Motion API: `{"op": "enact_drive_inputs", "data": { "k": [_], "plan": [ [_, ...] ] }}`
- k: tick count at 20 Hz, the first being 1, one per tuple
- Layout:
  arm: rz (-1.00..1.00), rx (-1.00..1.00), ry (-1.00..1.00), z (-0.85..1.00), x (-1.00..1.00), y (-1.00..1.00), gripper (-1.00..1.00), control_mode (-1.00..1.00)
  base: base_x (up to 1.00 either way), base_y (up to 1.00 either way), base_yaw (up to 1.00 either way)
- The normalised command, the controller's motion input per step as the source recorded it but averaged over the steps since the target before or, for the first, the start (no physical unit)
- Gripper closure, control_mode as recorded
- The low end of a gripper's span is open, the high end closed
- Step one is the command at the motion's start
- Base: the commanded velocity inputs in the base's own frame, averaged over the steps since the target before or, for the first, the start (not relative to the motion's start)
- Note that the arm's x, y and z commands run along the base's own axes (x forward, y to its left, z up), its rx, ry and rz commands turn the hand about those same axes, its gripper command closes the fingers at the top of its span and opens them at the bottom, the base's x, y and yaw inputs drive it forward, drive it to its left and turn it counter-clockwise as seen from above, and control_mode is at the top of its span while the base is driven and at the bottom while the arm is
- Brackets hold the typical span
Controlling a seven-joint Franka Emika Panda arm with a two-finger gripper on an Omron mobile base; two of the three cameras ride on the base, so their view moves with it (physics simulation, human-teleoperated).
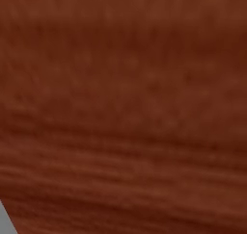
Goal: Pull the toaster oven rack outwards. Pick up the baguette from the plate and place it on the toaster oven rack. Close the toaster oven door fully and set the temperature to the lowest setting.
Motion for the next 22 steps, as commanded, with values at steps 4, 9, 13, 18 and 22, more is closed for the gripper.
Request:
{"op": "enact_drive_inputs", "data": {
  "k": [4,9,13,18,22],
  "plan": [
    [0.00,0.00,0.04,0.00,0.24,0.10,-1.00,-1.00,0.00,0.00,0.00],
    [0.00,0.00,0.01,0.00,0.25,0.01,-1.00,-1.00,0.00,0.00,0.00],
    [0.00,0.00,0.00,-0.03,0.15,0.00,-1.00,-1.00,0.00,0.00,0.00],
    [0.00,0.00,-0.01,0.00,-0.14,0.00,-1.00,-1.00,0.00,0.00,0.00],
    [0.00,0.00,-0.03,0.00,-0.06,0.00,-1.00,-1.00,0.00,0.00,0.00]
  ]
}}
